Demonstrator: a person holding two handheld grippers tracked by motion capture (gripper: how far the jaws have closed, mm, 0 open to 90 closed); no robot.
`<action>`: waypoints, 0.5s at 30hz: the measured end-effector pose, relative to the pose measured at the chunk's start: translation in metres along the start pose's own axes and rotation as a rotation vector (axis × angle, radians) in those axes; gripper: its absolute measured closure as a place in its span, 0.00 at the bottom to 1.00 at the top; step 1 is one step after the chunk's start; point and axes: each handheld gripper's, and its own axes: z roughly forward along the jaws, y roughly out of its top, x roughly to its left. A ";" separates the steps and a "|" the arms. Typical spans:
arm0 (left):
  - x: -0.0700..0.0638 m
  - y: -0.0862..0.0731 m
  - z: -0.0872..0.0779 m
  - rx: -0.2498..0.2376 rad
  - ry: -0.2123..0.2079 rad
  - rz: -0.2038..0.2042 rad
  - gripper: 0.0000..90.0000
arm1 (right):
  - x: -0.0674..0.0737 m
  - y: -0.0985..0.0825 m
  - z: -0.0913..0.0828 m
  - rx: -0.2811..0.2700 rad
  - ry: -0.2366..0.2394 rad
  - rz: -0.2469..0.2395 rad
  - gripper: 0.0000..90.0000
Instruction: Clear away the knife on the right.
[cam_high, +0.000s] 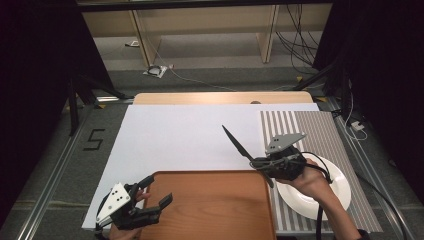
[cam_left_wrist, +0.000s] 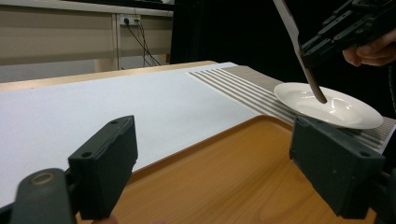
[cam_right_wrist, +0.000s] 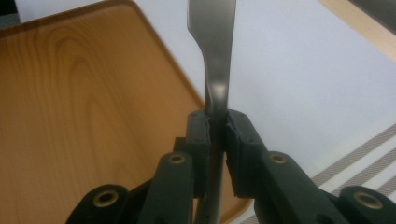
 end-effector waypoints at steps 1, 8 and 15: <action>0.000 0.000 0.000 0.000 -0.001 0.001 0.17 | 0.001 0.000 0.001 0.000 0.007 0.003 0.90; 0.000 0.000 0.000 -0.005 0.000 0.000 0.17 | 0.011 -0.002 0.008 0.014 0.036 0.006 0.90; 0.000 0.001 -0.001 -0.006 0.001 0.001 0.17 | 0.023 -0.005 0.016 0.028 0.077 0.016 0.90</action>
